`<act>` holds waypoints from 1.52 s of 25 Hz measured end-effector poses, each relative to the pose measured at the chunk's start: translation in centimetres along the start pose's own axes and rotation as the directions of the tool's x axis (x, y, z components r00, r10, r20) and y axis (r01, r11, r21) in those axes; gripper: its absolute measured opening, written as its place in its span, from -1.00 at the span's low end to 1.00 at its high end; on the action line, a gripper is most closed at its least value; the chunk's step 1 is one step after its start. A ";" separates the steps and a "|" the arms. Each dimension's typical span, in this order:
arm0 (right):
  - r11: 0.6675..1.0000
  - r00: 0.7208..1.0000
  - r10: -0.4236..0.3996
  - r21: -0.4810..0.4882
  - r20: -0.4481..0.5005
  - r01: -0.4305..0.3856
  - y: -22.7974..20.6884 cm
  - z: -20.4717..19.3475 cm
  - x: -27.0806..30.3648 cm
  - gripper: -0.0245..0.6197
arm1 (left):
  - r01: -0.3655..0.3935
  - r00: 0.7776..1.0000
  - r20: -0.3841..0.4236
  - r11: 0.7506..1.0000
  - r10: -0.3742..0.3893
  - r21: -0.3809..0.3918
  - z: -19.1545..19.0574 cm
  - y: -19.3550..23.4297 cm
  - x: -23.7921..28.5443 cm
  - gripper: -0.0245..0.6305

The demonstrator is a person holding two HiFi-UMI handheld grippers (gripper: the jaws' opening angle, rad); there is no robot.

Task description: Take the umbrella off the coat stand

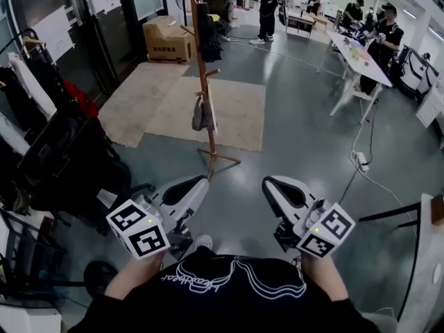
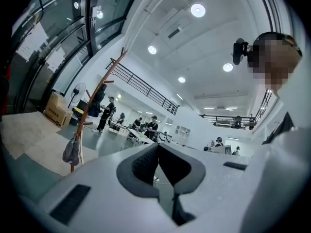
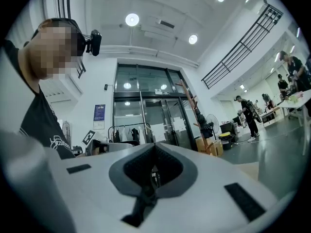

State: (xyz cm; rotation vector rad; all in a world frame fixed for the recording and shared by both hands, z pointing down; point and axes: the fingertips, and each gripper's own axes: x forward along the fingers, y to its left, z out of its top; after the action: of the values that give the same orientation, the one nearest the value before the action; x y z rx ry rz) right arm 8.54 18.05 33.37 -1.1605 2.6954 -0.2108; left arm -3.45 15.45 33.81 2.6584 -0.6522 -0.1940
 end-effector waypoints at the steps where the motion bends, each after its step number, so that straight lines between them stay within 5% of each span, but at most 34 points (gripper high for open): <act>1: 1.000 1.000 -0.002 -0.001 0.012 0.002 0.1 0.3 -0.2 -0.91 | 0.004 1.000 0.003 1.000 -0.004 0.003 0.1 -0.2 0.0 -0.91; 5: 1.000 0.999 -0.022 -0.015 0.031 0.023 0.2 1.0 -0.5 -0.89 | 0.013 1.000 0.007 1.000 -0.013 0.007 0.3 -0.4 -0.3 -0.91; 22: 0.997 0.999 -0.041 -0.066 -0.005 0.041 -2.7 0.9 3.7 -0.13 | 0.000 0.998 0.057 0.999 0.002 -0.036 1.4 5.5 0.3 -0.91; 38: 0.994 0.998 -0.058 -0.099 -0.036 0.054 -13.1 1.8 15.4 0.19 | -0.015 0.996 0.088 0.999 0.019 -0.042 7.0 18.3 6.3 -0.91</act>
State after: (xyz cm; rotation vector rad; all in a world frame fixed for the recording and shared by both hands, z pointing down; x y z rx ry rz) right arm 7.84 -2.21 32.43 -1.2737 2.7369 -0.1113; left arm -7.03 -4.83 34.65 2.6156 -0.6911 -0.3183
